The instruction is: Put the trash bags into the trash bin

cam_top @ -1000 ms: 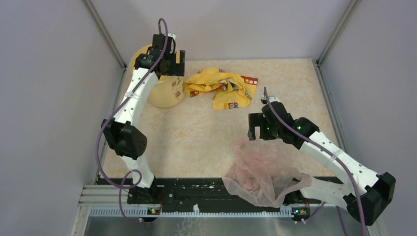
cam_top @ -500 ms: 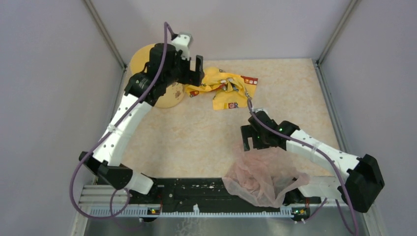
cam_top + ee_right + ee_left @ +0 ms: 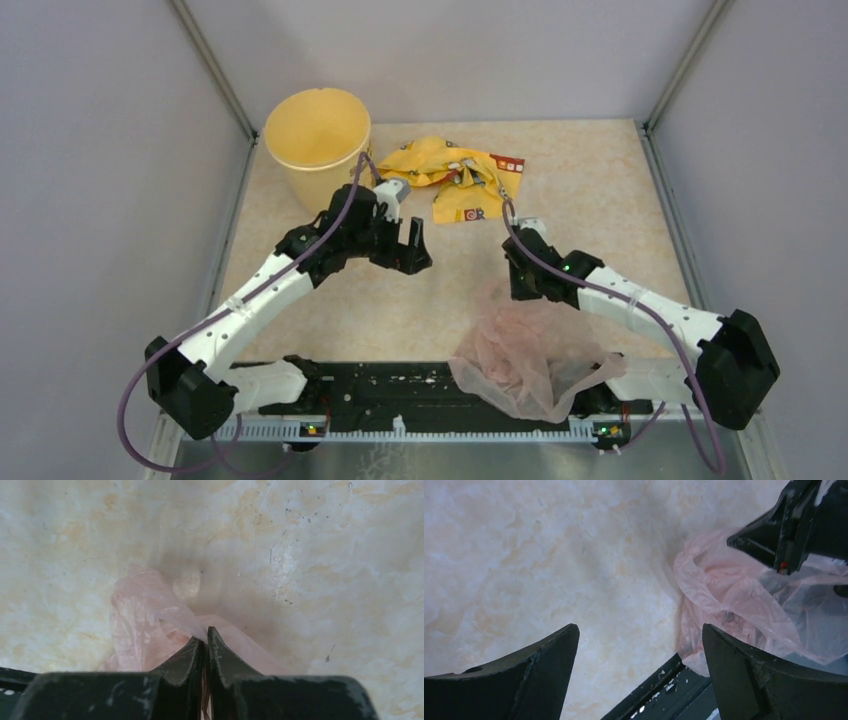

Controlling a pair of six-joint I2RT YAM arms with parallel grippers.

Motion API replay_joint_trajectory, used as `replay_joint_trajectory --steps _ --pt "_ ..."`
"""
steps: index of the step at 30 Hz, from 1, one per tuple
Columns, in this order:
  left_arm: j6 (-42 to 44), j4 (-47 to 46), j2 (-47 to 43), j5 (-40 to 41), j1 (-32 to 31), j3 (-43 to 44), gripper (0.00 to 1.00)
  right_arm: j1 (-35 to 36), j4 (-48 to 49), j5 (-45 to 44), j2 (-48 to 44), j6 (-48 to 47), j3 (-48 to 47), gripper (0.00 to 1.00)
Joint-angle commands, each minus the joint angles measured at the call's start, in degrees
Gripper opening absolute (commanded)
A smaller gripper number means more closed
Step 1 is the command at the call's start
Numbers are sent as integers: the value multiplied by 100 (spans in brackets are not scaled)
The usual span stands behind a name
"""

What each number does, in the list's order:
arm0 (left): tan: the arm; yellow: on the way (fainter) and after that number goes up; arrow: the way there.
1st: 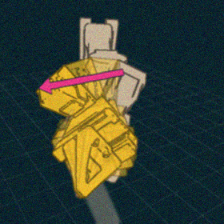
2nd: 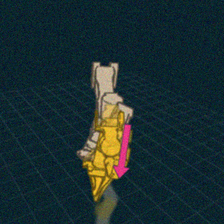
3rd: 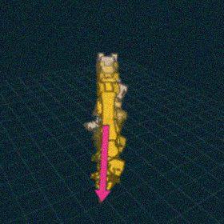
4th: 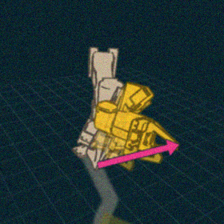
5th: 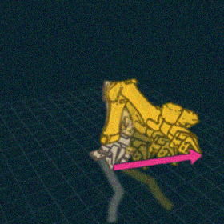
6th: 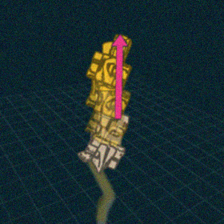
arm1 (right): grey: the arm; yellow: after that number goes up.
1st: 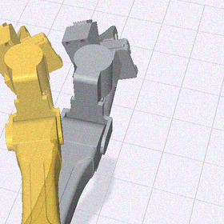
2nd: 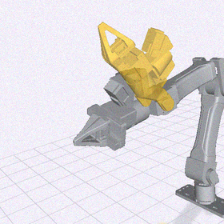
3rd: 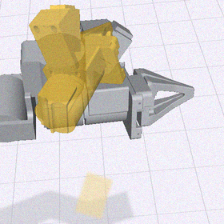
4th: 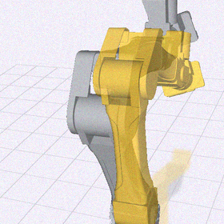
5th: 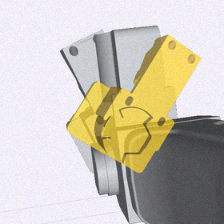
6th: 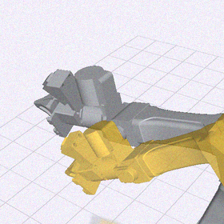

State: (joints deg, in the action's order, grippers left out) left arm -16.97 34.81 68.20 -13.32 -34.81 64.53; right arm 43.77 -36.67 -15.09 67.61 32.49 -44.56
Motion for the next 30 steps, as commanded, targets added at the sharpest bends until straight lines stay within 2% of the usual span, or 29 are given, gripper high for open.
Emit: replay_joint_trajectory --steps 1,8,17,26,30 --pt "-457 -810 -536 -522 -13 -637 98 60 453 59 -16 -152 -636 2" --pt "-536 -1143 -903 -696 -9 -1346 98 159 355 494 309 -564 -1616 0" --pt "-426 -1093 -1047 -624 -4 -1452 93 387 71 700 1063 -1194 -2990 0" --pt "-88 -1354 -1299 -772 -5 -1647 88 492 302 887 1478 -1566 -3198 0" --pt "121 -1487 -1188 -399 -7 -1550 87 545 513 1163 1417 -1715 -3099 0"
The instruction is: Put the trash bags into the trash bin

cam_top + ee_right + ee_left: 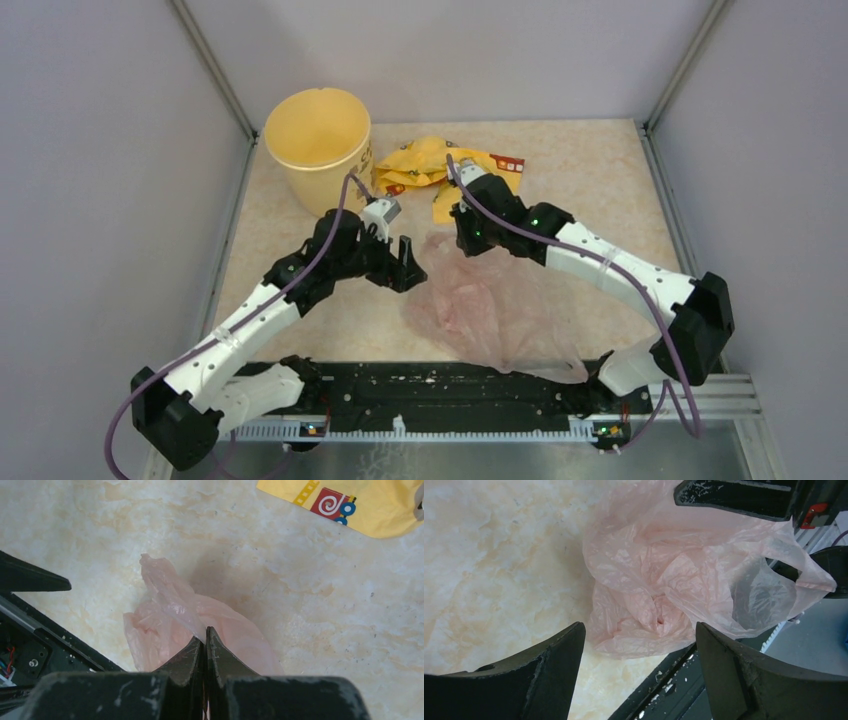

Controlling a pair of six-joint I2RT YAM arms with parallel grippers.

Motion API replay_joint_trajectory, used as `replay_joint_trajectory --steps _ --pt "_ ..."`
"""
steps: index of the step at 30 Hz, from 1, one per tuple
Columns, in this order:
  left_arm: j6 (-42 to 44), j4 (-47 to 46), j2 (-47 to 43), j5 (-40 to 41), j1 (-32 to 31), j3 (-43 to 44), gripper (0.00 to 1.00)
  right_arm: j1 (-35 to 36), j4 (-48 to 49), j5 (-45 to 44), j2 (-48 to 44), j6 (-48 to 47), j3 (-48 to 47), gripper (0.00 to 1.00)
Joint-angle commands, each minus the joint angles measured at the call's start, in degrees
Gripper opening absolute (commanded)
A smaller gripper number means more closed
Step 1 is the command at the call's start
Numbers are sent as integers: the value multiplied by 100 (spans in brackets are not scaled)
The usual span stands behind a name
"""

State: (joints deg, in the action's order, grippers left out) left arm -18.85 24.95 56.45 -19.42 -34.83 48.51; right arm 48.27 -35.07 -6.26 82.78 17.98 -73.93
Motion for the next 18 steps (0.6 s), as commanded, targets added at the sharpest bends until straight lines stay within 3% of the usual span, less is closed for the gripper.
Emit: replay_joint_trajectory --steps 1,12,18 --pt "399 -569 66 252 1 72 87 101 412 360 -131 -294 -130 0" --pt "1159 -1017 701 987 0 529 85 139 805 1015 -540 -520 314 0" --pt "1524 -1224 863 365 -6 504 89 147 918 1080 -663 -606 409 0"
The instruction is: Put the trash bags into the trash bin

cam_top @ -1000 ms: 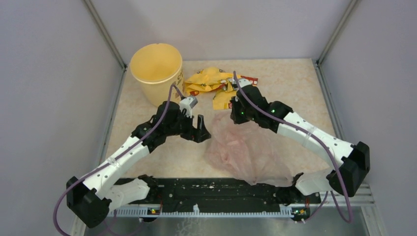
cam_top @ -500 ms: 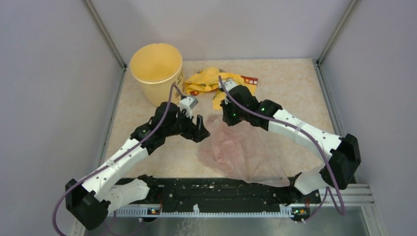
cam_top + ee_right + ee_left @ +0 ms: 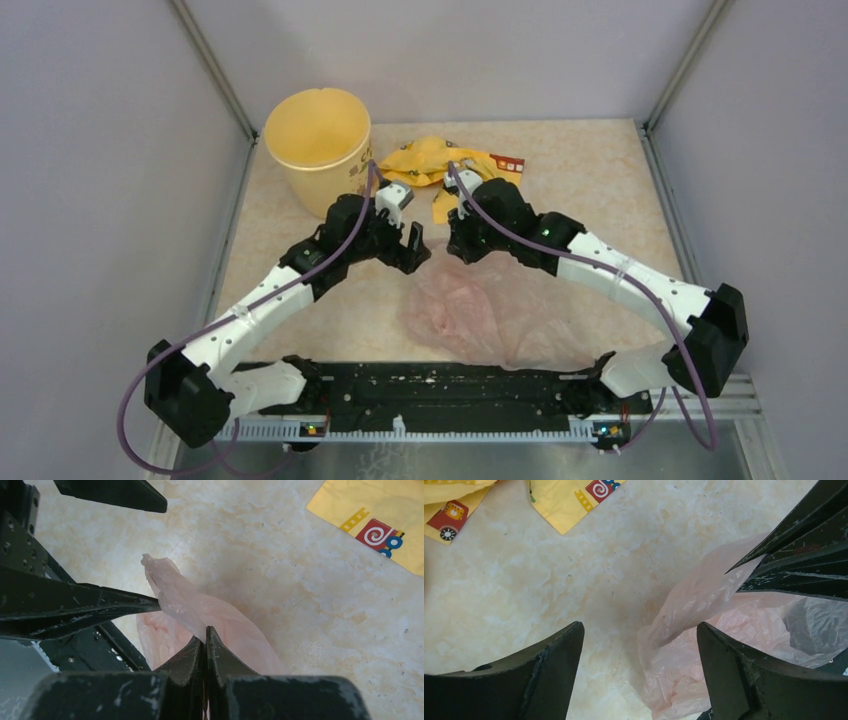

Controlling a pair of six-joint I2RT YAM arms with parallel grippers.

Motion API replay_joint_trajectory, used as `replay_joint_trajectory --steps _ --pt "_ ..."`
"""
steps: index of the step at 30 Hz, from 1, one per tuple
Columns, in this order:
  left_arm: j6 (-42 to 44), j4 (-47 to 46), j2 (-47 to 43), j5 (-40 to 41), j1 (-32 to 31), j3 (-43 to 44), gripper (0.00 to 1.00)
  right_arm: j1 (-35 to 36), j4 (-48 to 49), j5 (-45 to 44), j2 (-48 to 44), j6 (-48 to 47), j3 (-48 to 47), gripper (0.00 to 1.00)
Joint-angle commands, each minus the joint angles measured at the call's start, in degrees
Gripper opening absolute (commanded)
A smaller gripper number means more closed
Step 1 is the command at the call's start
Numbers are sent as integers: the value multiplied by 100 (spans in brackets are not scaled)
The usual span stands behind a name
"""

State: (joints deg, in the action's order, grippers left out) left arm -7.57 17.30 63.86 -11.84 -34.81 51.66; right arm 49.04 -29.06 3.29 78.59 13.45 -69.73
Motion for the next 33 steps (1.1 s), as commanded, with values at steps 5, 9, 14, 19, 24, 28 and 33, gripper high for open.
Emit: replay_joint_trajectory --steps 5,9,14,19,24,28,33 --pt "283 -561 294 -494 -6 124 85 69 453 179 -298 -133 29 0" --pt "-8 -793 344 -928 -1 67 72 71 486 64 -280 -99 19 0" --pt "-572 -846 350 -411 -6 -93 6 71 249 -541 -169 254 -90 29" --pt "-1205 -33 357 1409 7 33 0 71 -445 -1599 -434 819 -103 82" --pt "-1309 44 250 1809 44 -44 0 28 -1301 -2581 -891 1394 58 95" --pt "-1394 63 255 1831 186 -74 0 -478 -1697 -2608 -1461 1942 659 98" --pt "-1440 84 268 1735 452 -84 0 -1338 -1411 -1840 -2425 2452 1712 98"
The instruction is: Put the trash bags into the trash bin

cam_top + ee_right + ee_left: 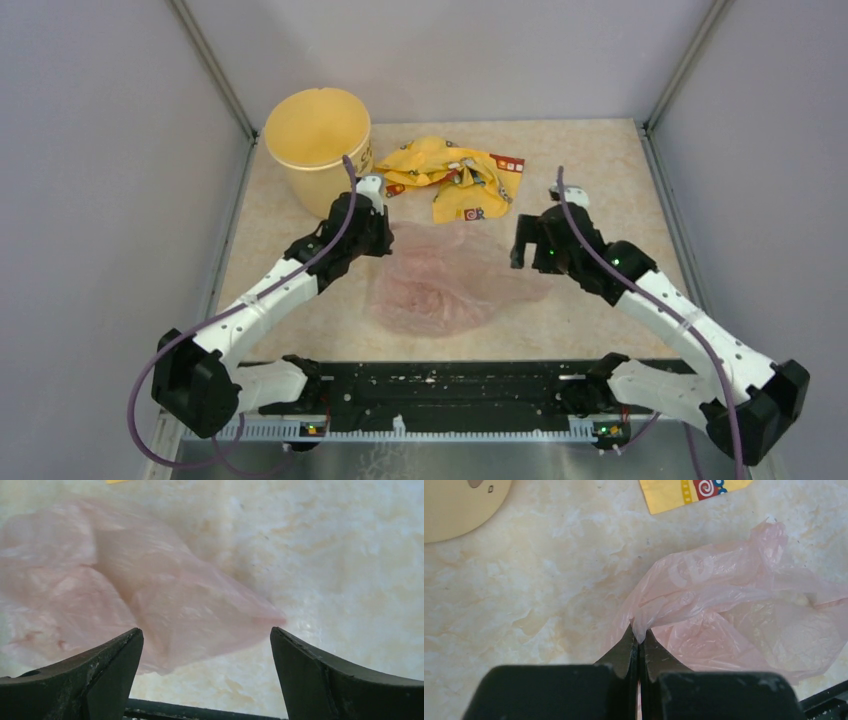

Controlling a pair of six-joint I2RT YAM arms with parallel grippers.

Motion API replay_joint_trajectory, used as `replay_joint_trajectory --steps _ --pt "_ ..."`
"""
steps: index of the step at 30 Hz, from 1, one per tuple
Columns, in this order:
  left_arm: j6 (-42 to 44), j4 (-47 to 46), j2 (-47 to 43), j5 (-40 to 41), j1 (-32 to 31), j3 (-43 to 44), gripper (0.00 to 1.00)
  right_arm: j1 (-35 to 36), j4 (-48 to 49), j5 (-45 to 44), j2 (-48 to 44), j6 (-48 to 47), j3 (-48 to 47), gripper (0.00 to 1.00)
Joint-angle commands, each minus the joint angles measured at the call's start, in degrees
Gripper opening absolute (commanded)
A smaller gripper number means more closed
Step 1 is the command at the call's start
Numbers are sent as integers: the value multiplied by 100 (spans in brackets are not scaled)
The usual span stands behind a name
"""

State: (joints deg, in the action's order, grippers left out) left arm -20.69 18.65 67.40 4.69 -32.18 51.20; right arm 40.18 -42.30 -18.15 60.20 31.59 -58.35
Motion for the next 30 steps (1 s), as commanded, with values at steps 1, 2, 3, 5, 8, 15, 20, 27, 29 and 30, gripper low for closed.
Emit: replay_joint_trajectory --steps 1,2,3,5,8,15,20,27,29,30 --pt "-126 -61 -86 32 242 -40 0 -512 -47 313 -711 752 703 97" --pt "-114 -75 -85 -26 273 -50 0 -549 -15 309 -796 847 831 97" --pt "-105 -99 -80 -82 304 -57 0 -605 18 292 -849 931 945 96" --pt "-65 -154 -73 -196 331 -78 0 -803 203 343 -887 1037 1192 95" --pt "-41 -176 -43 -340 339 -87 0 -1271 763 749 -817 1034 1596 91" --pt "-67 -258 4 -572 345 -119 0 -1821 1650 1182 -88 945 1974 78" --pt "-25 -263 27 -668 347 -60 0 -1826 2061 1085 326 939 2303 76" --pt "-14 -230 78 -853 350 85 0 -1827 2552 803 1050 856 2284 74" --pt "-14 -228 72 -928 348 100 0 -1826 2629 788 1192 804 2223 73" --pt "-8 -237 72 -987 351 108 0 -1823 2655 789 1253 798 2200 72"
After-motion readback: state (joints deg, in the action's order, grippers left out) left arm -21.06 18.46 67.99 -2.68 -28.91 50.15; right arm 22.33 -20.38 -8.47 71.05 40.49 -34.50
